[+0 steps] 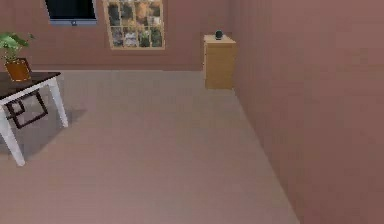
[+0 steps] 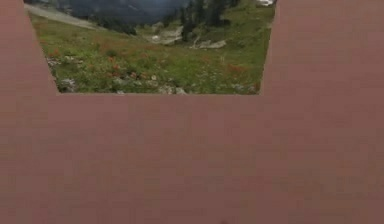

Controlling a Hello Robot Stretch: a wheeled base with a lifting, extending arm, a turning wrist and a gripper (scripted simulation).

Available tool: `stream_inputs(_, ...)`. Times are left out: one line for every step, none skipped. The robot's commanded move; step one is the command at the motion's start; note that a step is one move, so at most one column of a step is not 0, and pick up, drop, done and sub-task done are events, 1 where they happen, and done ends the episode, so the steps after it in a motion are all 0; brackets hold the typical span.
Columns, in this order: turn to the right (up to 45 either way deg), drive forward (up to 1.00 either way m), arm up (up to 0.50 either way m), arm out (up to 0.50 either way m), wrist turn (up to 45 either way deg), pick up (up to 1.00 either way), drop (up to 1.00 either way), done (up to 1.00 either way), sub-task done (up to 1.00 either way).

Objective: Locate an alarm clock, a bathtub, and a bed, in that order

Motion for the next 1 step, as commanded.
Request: stream_inputs(0.0,1.0,0.0,0.0,0.0,0.0,0.0,0.0,0.0)
